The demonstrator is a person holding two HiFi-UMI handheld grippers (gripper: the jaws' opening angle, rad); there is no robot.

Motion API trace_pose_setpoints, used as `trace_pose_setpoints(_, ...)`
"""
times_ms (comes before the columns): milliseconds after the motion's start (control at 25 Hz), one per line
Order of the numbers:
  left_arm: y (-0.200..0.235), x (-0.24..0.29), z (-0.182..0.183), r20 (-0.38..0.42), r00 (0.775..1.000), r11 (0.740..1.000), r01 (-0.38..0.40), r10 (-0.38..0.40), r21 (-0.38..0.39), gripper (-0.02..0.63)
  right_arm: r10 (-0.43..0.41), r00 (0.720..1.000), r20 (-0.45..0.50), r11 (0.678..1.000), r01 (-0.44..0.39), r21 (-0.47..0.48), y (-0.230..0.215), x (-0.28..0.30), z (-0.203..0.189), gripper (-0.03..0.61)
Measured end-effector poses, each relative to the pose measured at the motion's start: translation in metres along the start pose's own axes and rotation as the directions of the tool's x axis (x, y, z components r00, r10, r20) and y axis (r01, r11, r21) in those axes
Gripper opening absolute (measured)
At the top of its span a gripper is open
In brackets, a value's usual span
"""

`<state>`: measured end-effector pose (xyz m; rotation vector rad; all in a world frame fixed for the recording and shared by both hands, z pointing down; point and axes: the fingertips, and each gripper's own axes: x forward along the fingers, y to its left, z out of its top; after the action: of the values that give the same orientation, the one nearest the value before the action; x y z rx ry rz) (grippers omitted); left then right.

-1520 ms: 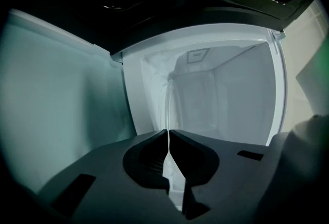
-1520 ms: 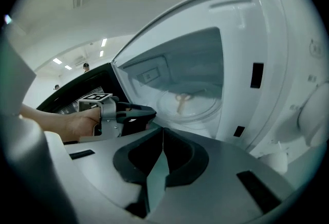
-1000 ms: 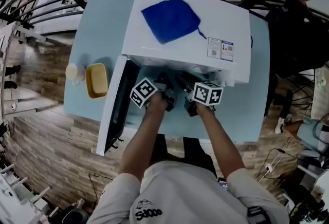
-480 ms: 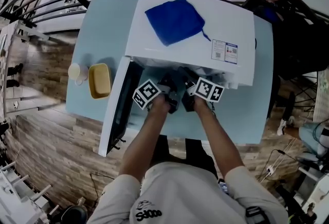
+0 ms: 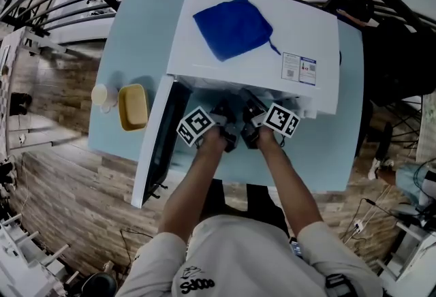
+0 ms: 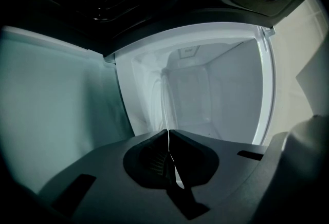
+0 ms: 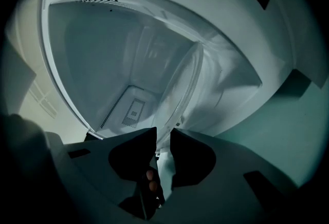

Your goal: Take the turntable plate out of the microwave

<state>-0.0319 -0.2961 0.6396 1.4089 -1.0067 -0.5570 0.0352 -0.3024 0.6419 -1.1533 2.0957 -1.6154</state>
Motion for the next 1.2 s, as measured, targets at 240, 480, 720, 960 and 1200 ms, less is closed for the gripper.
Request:
trace_pose_setpoints(240, -0.008, -0.002, 0.002, 0.011, 1.000, 1.000, 0.010, -0.010, 0.016, 0.021, 0.013, 1.000, 0.021, 1.000, -0.013, 0.007, 0.007, -0.001, 0.003, 0.081)
trace_pose_setpoints(480, -0.007, -0.005, -0.001, 0.023, 1.000, 1.000, -0.002, 0.002, 0.016, 0.021, -0.013, 1.000, 0.026, 1.000, 0.013, 0.002, 0.007, -0.003, 0.001, 0.080)
trace_pose_setpoints(720, -0.004, -0.014, 0.001, 0.035, 0.999, 1.000, -0.006, 0.005, 0.027, 0.021, -0.005, 1.000, 0.030, 1.000, 0.004, 0.026, 0.010, -0.006, -0.009, 0.077)
trace_pose_setpoints(960, -0.006, -0.022, -0.002, 0.020, 0.999, 0.998, 0.027, -0.028, 0.055, 0.026, 0.031, 0.999, 0.029, 0.995, -0.033, 0.095, 0.014, -0.013, -0.016, 0.065)
trace_pose_setpoints(1200, -0.002, -0.016, 0.000, 0.007, 0.998, 0.997, 0.064, -0.064, 0.030, 0.138, 0.052, 0.999, -0.006, 0.996, -0.051, 0.080, 0.012, -0.025, -0.027, 0.057)
